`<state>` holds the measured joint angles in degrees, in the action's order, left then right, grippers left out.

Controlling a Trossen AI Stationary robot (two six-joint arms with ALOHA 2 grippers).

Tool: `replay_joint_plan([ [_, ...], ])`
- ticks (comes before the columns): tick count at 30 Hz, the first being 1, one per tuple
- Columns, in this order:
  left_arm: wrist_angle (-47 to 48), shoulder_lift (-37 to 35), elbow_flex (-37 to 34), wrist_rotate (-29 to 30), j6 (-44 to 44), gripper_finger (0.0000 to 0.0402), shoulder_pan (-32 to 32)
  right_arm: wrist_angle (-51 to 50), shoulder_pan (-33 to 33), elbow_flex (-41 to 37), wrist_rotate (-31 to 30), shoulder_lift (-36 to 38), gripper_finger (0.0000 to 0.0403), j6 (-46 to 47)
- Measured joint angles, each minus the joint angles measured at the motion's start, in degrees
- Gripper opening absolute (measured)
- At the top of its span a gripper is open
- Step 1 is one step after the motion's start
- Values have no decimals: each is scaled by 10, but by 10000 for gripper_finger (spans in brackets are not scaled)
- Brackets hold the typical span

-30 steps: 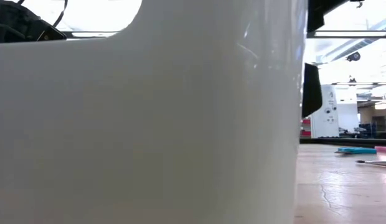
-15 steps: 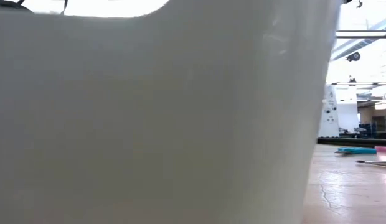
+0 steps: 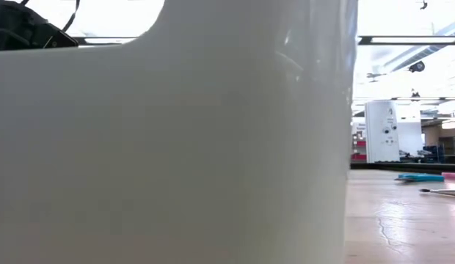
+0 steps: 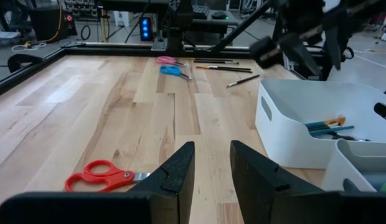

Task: Pick & Place Paint Supplies
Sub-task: Put the black paint brush into the white bin

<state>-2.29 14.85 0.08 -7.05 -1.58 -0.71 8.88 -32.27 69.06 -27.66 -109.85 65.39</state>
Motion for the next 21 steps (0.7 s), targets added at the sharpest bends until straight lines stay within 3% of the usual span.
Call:
replay_joint_plan([
  [10,0,0,0,0,0,104,0,-202,-2,0,-2,120,95,3],
  [21,0,0,0,0,0,104,0,-505,-24,0,103,210,95,147],
])
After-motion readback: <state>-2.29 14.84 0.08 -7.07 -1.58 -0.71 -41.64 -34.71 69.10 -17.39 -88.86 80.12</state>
